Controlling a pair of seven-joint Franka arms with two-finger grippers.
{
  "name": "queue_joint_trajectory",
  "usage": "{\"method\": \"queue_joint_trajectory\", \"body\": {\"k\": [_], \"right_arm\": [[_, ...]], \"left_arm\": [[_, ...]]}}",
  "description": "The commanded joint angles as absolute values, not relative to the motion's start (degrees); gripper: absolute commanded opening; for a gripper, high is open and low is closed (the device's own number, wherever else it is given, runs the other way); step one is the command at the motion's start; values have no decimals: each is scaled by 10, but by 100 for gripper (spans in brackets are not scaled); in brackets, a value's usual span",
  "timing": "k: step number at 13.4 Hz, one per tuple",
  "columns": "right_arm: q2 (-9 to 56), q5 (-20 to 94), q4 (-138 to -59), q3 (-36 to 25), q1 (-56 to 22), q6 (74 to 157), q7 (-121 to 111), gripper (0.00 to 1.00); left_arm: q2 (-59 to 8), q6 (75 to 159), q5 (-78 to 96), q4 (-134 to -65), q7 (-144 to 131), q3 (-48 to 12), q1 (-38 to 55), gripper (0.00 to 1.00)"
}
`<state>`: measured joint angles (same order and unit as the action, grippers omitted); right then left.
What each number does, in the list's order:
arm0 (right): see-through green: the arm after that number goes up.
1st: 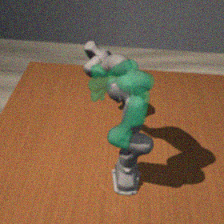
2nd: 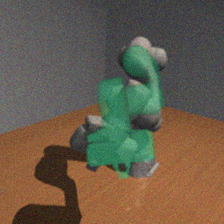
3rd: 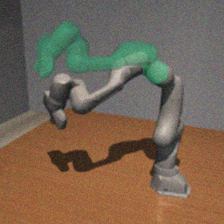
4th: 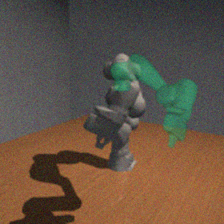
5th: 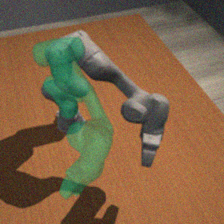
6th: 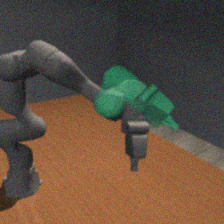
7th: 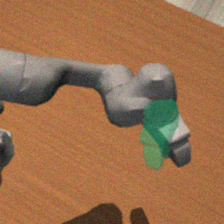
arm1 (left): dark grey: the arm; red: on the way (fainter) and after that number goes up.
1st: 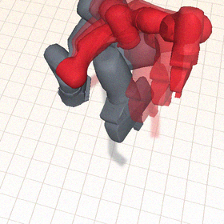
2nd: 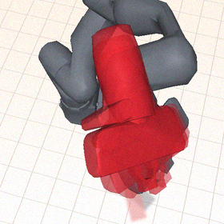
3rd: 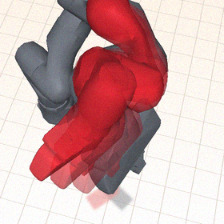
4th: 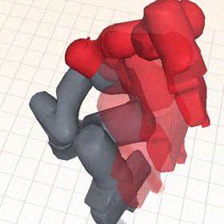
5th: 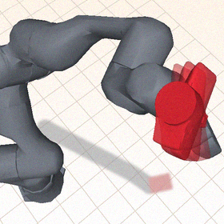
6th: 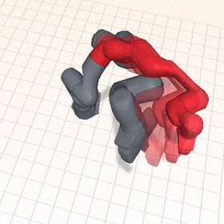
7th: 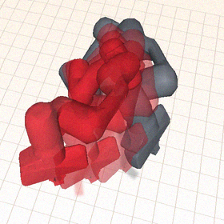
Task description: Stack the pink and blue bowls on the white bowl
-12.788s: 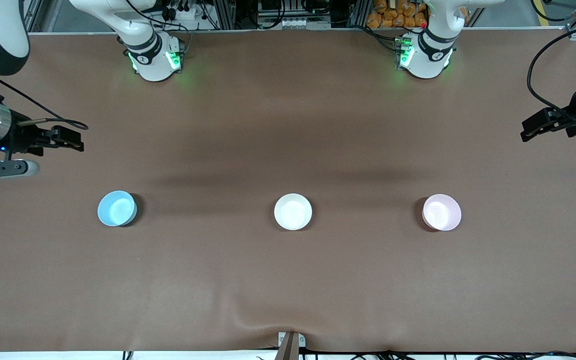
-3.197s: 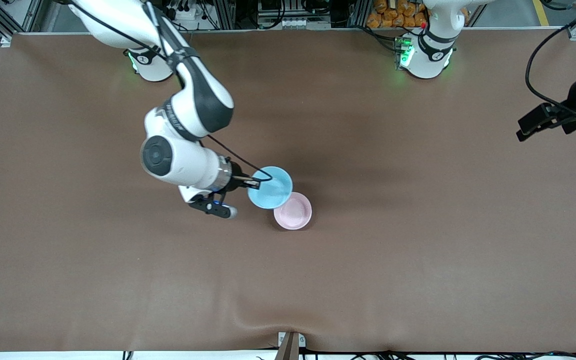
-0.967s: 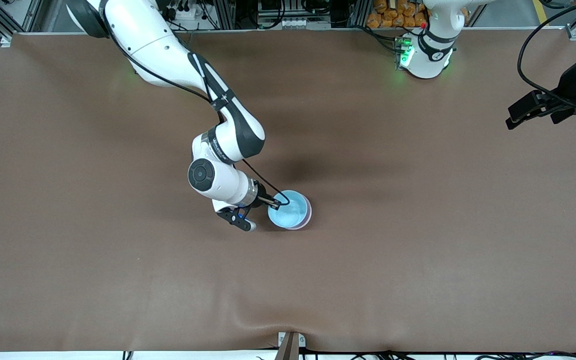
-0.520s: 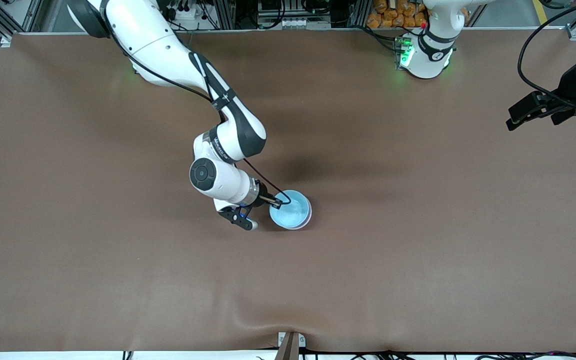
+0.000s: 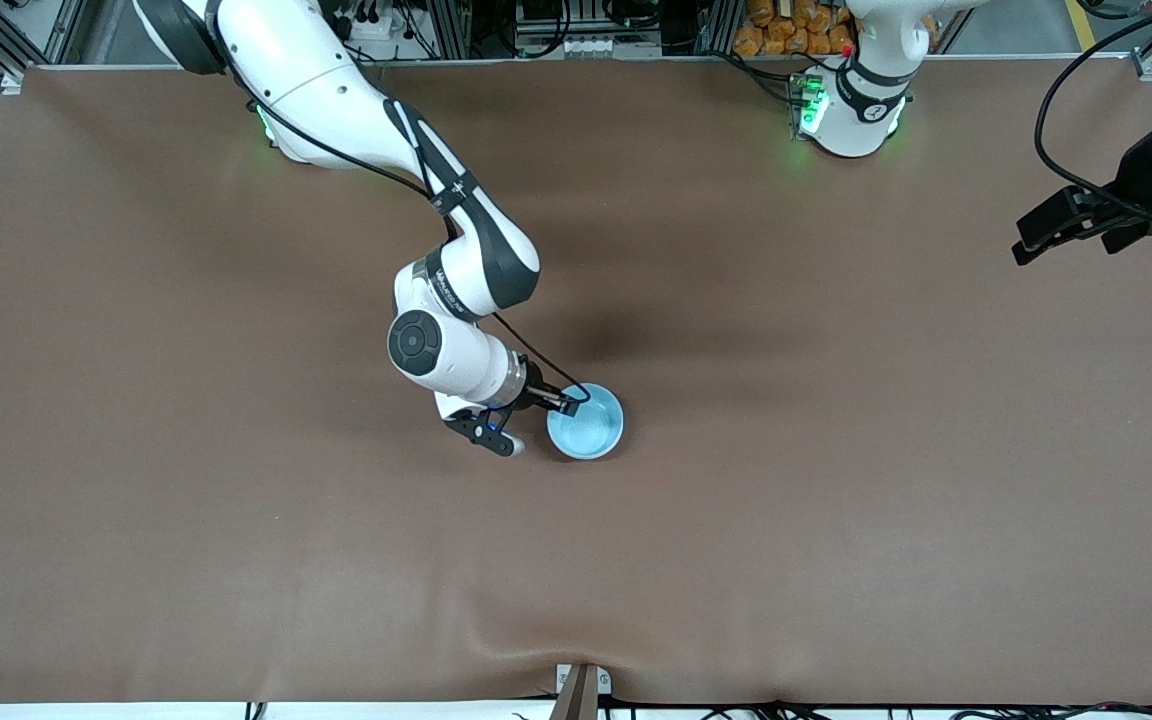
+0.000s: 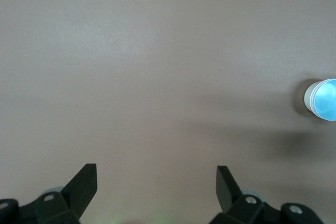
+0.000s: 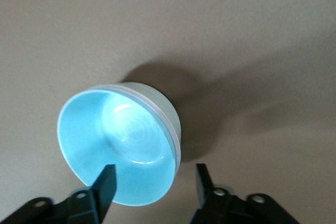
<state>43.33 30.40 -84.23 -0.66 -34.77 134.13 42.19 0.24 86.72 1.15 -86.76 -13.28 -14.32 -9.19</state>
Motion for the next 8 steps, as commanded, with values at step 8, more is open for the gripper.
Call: {"method": "queue_joint_trajectory", "body": {"k": [8], "right_arm": [[234, 283, -1007, -61, -222, 1192, 159, 100]], "left_arm": [[8, 875, 23, -875, -121, -143, -97, 100]]}}
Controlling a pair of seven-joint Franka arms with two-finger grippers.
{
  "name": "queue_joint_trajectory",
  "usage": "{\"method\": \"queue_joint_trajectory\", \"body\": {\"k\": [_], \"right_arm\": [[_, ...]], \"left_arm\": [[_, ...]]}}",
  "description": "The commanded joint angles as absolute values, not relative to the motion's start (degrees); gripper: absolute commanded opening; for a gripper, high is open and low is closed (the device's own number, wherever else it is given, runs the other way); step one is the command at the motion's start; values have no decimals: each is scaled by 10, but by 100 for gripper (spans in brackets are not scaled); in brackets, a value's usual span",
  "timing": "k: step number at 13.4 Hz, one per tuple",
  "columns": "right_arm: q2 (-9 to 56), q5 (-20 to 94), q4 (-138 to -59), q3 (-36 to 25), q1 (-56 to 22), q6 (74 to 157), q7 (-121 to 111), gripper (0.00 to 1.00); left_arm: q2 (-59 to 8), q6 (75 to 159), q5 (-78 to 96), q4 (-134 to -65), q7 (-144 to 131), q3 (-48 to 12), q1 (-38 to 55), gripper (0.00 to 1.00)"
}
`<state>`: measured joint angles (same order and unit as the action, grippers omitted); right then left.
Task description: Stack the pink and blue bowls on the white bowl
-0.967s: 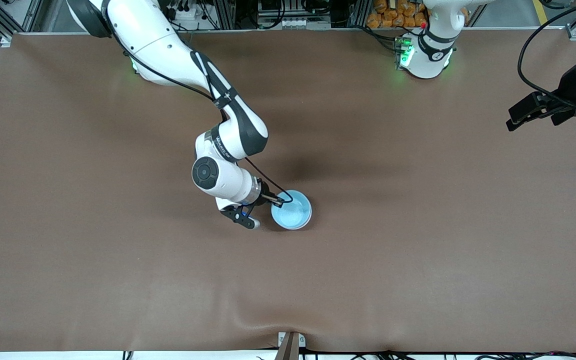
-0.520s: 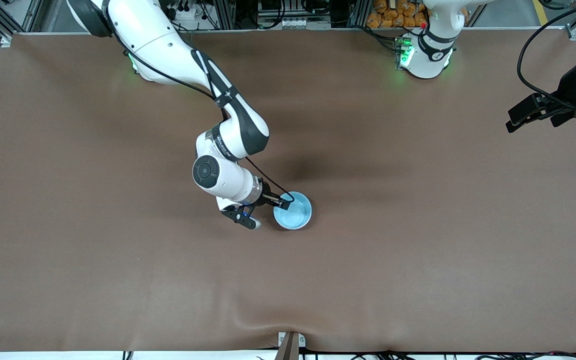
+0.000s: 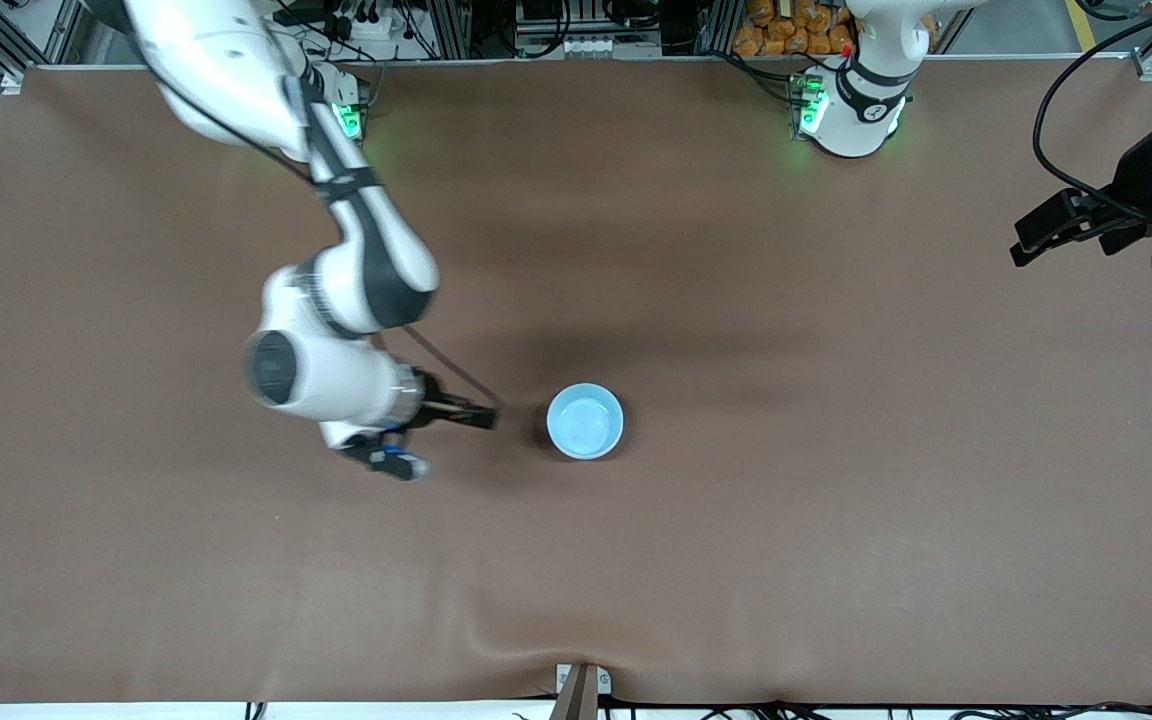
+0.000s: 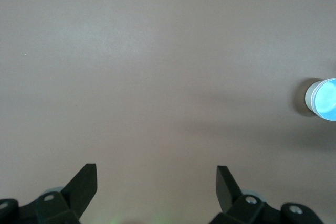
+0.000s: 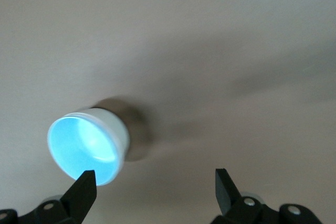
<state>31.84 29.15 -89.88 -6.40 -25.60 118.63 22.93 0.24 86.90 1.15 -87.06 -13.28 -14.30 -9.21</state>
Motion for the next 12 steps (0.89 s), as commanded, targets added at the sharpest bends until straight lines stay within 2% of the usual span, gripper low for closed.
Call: {"method": "queue_joint_trajectory", "body": {"k": [1, 4, 7, 10, 12], "right_arm": [[208, 282, -1032, -62, -198, 1192, 122, 100], [156, 234, -1067, -65, -129, 1169, 15, 100], [124, 219, -1068, -73, -80, 1127, -73, 100], [75, 148, -1067, -69, -29, 1079, -117, 100], [52, 142, -1064, -69, -17, 1058, -142, 100]], "left_arm": [[8, 875, 23, -875, -121, -143, -97, 100], [7, 875, 23, -874, -121, -143, -97, 100], [7, 875, 23, -875, -121, -143, -94, 100], [6, 876, 23, -875, -121, -143, -92, 100], [4, 878, 23, -874, -121, -144, -91, 100]]}}
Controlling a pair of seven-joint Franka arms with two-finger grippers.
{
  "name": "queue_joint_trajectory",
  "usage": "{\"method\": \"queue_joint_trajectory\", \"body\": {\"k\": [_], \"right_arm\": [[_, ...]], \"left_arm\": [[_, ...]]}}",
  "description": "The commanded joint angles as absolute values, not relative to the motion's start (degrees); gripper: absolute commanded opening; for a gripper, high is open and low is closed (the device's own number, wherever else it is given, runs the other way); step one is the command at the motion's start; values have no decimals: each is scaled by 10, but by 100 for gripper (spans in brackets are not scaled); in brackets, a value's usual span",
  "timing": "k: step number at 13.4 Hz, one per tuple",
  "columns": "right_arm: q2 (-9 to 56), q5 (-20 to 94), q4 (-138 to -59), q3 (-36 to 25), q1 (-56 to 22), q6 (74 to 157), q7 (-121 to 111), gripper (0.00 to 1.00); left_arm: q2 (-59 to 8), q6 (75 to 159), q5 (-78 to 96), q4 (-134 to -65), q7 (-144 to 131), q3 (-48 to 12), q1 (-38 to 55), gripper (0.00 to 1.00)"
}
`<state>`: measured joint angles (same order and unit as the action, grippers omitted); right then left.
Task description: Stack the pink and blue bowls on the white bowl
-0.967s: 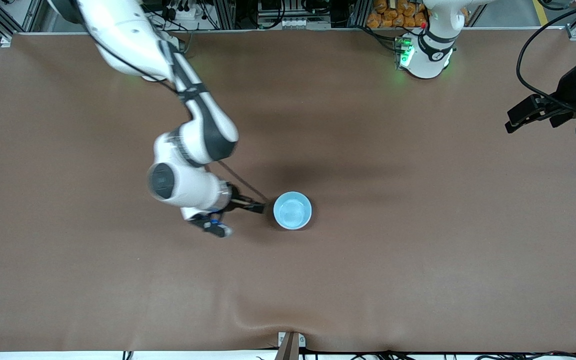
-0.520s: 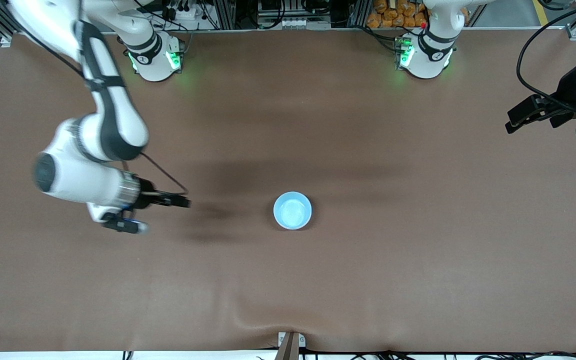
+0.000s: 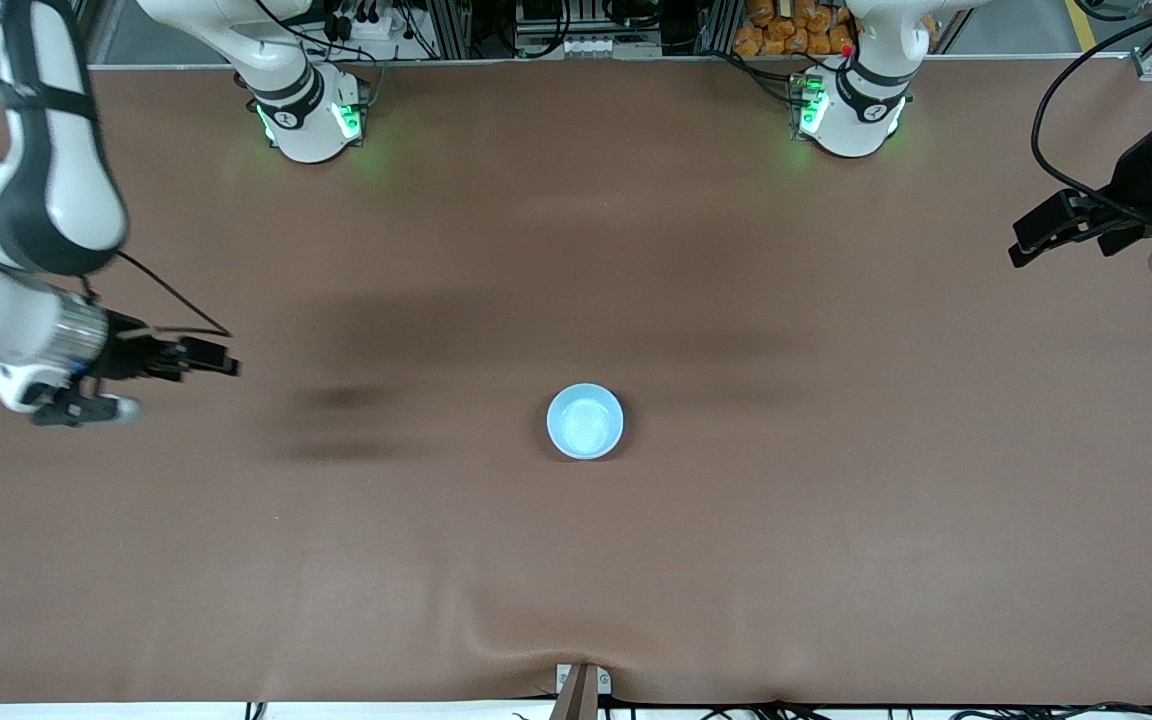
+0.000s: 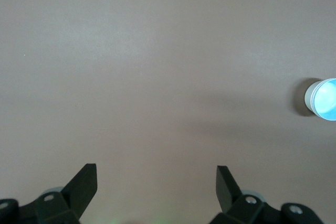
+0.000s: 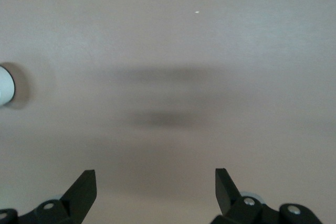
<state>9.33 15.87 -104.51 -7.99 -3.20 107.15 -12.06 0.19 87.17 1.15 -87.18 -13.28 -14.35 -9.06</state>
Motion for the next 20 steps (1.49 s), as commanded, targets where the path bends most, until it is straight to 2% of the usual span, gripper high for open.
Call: {"method": "queue_joint_trajectory", "body": {"k": [1, 8, 12, 20], "right_arm": [[44, 132, -1062, -69, -14, 1053, -148, 100], [37, 45, -948, -63, 4, 965, -162, 100], [40, 33, -872, -60, 19, 906, -173, 100], [40, 2, -791, -47, 25, 854, -168, 100]], "left_arm": [[4, 878, 23, -874, -121, -144, -91, 100], [4, 879, 23, -875, -121, -144, -91, 100], [4, 879, 23, -876, -122, -144, -91, 100], [4, 879, 23, -876, -121, -144, -92, 100]]}}
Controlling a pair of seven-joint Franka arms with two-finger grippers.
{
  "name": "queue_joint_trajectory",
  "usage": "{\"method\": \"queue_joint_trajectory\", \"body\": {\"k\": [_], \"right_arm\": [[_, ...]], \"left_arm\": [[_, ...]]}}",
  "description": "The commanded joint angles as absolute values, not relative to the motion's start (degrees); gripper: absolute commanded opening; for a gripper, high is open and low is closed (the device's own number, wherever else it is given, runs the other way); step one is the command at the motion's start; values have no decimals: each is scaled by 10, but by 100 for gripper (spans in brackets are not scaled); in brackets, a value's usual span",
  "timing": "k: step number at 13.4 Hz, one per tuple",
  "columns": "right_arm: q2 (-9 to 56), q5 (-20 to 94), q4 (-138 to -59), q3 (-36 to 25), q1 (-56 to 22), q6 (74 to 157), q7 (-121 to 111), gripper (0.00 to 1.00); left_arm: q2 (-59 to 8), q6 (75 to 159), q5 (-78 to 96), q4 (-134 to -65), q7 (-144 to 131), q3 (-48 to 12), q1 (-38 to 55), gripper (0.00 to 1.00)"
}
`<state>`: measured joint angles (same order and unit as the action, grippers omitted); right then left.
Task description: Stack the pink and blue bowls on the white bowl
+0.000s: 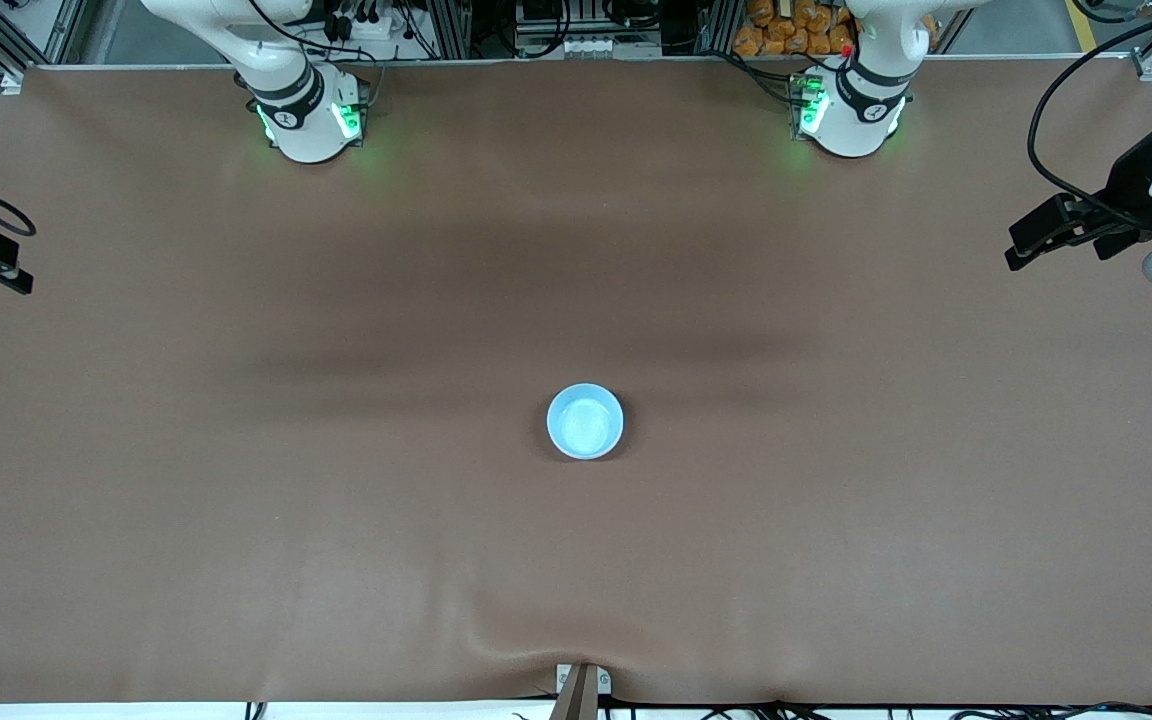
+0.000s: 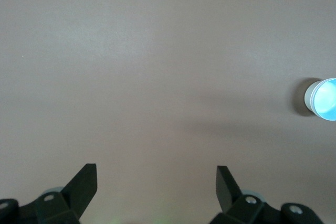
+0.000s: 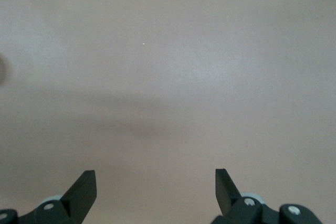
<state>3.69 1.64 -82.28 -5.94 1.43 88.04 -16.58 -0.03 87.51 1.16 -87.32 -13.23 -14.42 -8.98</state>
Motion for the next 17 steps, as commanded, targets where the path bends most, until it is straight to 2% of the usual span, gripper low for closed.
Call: {"method": "queue_joint_trajectory", "body": {"k": [1, 6, 17], "right_arm": [[40, -8, -784, -47, 25, 846, -165, 100], [40, -3, -773, -50, 25, 795, -89, 100], [41, 14, -776, -47, 25, 827, -47, 100]], "left_arm": [[4, 879, 23, -876, -121, -144, -92, 100], [4, 880, 23, -875, -121, -144, -94, 100], [11, 882, 22, -878, -120, -143, -97, 100]]}}
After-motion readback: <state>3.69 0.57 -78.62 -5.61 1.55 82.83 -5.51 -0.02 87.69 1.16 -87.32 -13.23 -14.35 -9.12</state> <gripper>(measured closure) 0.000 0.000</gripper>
